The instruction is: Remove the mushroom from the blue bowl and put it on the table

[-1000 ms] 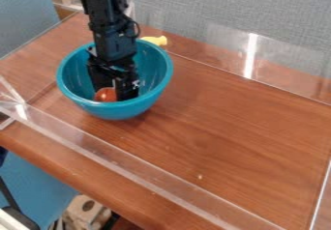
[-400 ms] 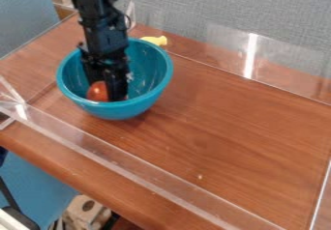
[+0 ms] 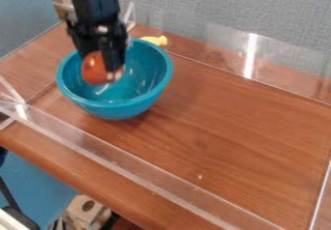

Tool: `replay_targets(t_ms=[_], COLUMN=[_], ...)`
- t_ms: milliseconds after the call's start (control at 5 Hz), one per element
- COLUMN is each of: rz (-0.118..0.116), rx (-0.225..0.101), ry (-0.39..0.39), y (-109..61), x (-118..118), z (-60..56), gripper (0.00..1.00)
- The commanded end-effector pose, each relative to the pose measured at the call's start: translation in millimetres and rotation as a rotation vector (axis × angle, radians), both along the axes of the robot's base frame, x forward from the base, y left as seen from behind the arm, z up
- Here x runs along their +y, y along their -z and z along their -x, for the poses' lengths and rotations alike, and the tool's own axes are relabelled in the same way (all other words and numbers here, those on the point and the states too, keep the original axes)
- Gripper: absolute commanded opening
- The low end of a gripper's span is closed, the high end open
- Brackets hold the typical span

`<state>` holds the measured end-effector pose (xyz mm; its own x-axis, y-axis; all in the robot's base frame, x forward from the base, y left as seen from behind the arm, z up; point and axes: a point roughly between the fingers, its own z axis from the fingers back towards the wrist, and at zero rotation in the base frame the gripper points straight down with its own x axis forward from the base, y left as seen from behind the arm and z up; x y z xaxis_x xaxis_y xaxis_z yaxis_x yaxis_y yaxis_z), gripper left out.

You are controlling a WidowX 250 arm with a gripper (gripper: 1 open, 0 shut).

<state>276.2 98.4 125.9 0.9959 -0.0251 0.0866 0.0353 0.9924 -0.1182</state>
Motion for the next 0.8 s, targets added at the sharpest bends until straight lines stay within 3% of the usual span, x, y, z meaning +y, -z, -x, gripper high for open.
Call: replay_targets(t_ms=[0, 200, 600], rz=[-0.018, -0.015, -0.015], rx=[-0.095, -0.120, -0.110], ry=[0.014, 0.056, 0.172], y=[-44.1, -58.0, -37.9], x=[-23, -58, -159], z=[-11.9, -20.4, -18.3], gripper=[0.00, 0.00, 0.00])
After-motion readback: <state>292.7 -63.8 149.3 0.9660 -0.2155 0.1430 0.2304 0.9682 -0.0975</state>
